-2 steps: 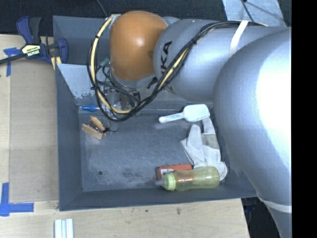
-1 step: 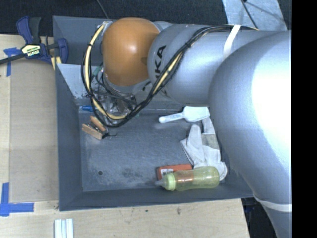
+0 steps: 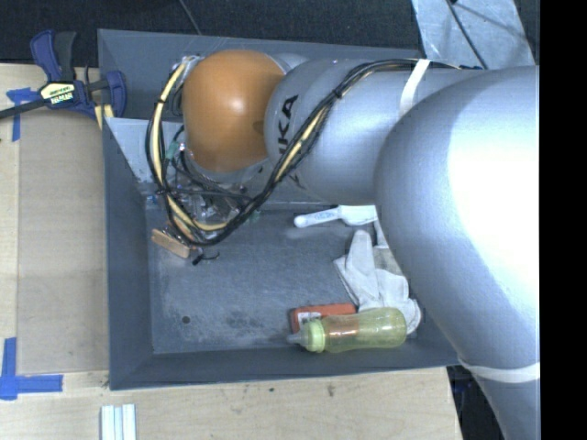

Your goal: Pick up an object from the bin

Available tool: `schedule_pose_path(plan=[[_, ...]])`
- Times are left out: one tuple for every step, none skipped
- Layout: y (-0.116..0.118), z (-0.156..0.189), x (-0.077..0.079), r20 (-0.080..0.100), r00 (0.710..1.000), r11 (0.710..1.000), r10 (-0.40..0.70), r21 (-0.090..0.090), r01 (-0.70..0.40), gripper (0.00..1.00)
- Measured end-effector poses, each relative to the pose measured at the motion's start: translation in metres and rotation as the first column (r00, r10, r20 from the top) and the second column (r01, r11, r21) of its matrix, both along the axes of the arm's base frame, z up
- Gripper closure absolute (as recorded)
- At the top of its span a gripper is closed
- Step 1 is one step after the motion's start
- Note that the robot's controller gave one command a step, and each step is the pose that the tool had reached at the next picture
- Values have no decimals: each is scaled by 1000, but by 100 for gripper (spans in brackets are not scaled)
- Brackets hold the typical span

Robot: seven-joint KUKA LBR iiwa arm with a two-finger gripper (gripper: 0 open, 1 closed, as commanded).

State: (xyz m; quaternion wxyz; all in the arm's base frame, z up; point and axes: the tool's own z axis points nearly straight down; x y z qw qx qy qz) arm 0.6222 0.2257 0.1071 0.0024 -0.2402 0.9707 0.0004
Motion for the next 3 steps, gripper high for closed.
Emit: schedule_pose_path(plan=[[-4, -22, 3, -1, 964, 964, 268, 1, -268, 100], [-4, -22, 3, -1, 964, 964, 267, 2, -267, 100], [-11, 60, -18, -2, 965, 965, 262, -1, -262, 100]])
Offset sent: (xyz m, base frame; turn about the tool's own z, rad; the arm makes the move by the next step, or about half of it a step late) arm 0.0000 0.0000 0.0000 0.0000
